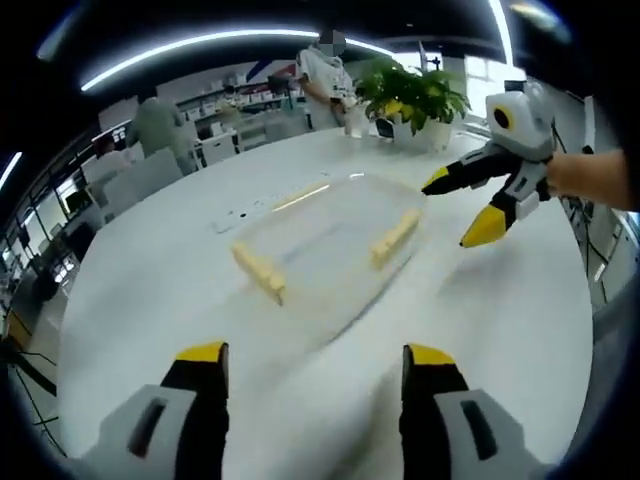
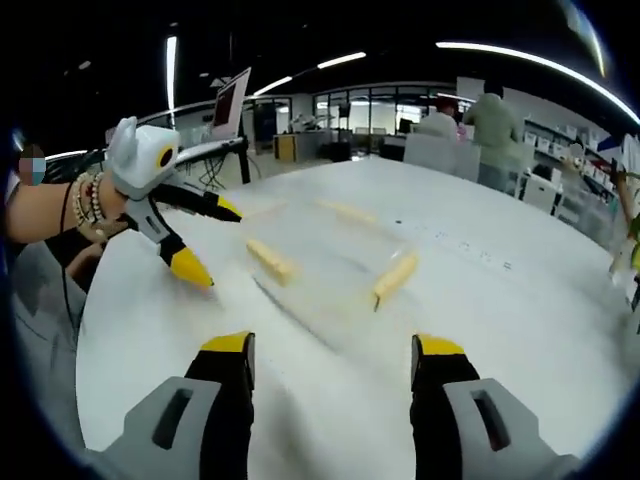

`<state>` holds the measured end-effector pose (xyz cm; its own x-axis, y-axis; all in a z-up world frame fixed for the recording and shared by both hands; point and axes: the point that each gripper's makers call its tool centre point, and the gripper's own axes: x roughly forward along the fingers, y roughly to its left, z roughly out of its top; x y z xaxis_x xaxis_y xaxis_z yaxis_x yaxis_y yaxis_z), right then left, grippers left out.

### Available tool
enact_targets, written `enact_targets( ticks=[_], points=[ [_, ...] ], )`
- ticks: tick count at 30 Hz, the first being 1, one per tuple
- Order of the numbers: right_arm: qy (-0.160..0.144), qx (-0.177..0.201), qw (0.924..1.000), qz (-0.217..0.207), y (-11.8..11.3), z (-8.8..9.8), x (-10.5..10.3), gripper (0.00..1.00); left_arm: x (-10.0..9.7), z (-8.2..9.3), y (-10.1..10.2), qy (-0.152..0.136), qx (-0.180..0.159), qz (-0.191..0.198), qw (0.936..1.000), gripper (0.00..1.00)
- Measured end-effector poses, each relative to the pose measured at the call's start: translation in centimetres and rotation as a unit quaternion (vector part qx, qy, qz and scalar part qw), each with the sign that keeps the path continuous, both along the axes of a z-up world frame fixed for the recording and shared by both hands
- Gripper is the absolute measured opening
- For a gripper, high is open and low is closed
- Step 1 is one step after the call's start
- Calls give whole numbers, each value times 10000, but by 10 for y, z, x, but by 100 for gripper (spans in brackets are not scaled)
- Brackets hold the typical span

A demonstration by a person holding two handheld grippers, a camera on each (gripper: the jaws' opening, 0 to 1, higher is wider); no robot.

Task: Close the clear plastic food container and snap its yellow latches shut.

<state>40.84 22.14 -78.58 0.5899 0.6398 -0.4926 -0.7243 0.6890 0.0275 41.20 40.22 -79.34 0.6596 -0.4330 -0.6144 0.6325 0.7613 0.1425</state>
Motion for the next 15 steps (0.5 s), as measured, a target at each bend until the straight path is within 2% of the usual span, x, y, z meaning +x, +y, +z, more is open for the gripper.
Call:
enact_targets(
  ticks=[3, 6, 10, 12, 15],
  points=[
    [25, 78, 9999, -98, -5, 4, -14, 61, -11, 13, 10, -217, -53, 43, 9997, 67],
    [-253, 292, 9986, -365, -13, 21, -26, 60, -24, 24, 21, -386, -152, 297, 9987, 67],
    [-351, 629, 9949, -706, -29, 37, -48, 61, -45, 37, 32, -525, -448, 514, 9963, 67],
    [-381, 659, 9940, -788, -38, 42, -61, 60, -58, 43, 38, -559, -493, 587, 9955, 67],
    [-470, 631, 9922, -964, -52, 50, -77, 60, -75, 59, 45, -773, -589, 666, 9930, 67]
  ],
)
